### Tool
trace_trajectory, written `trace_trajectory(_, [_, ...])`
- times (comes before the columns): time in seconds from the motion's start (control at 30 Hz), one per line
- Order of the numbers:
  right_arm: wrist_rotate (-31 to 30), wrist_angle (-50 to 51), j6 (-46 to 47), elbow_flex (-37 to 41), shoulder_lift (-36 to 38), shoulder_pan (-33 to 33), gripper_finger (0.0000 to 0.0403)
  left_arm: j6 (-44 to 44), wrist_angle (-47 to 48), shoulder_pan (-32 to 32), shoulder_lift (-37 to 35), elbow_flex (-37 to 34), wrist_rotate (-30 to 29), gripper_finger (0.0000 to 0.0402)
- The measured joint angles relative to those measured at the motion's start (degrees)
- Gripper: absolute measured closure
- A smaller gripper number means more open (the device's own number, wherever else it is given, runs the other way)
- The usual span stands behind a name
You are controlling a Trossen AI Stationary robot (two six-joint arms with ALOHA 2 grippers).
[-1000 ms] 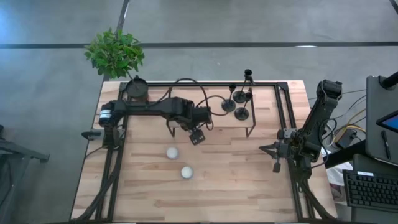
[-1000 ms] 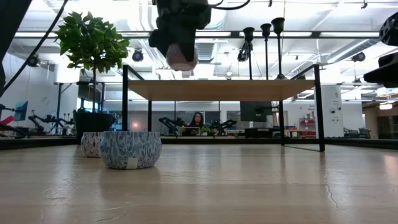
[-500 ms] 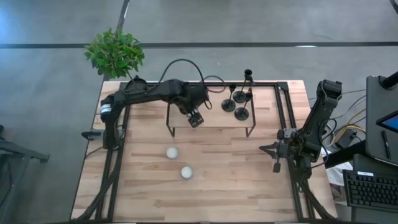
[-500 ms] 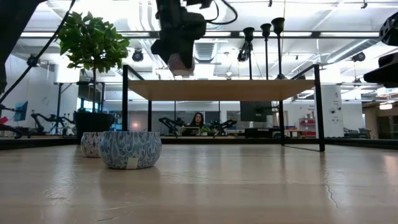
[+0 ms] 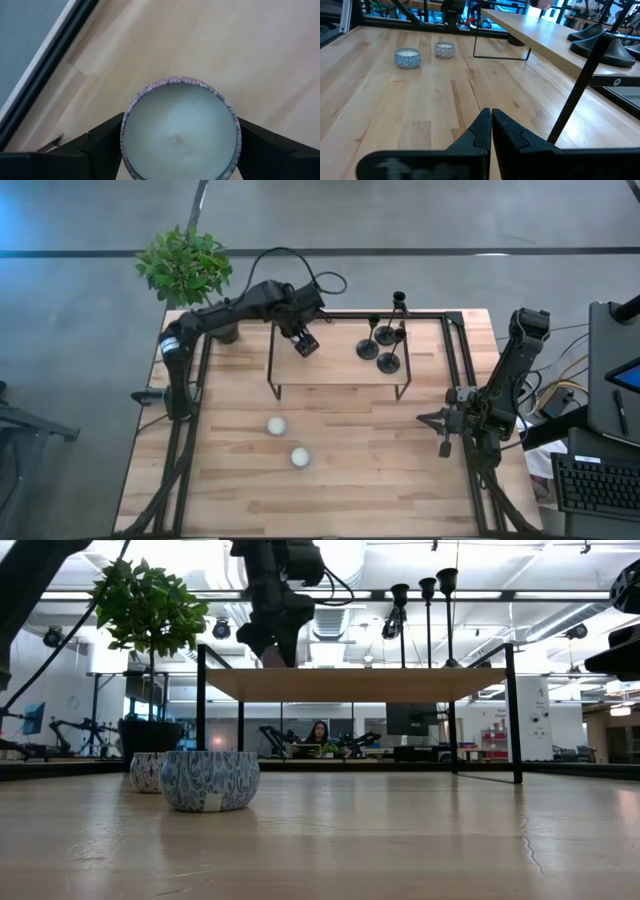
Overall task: Pick & Place candle stick holders
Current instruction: Put the pink scented candle on the shelf
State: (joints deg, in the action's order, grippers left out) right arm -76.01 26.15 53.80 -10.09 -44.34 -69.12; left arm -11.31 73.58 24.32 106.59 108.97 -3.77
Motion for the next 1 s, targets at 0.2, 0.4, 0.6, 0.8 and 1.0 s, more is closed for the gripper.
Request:
trace_trajectory(0.2, [0.0,0.0,0.0,0.0,0.0,0.0,0.0394,1.9,0.1,2.7,0.0,0.0,0.0,0.0092])
trace_trajectory(0.4, [0.0,0.0,0.0,0.0,0.0,0.0,0.0394,3.2,0.1,4.5,0.0,0.0,0.0,0.0092])
trace_trajectory(0.6, [0.0,0.0,0.0,0.0,0.0,0.0,0.0394,4.8,0.1,4.9,0.2,-0.5,-0.2,0.0092])
trace_trajectory(0.8, [0.0,0.0,0.0,0.0,0.0,0.0,0.0394,5.3,-0.5,5.0,0.4,-0.6,-0.2,0.0092])
trace_trajectory(1.0, [0.0,0.0,0.0,0.0,0.0,0.0,0.0394,5.7,-1.6,5.0,0.4,-1.6,-0.2,0.0092])
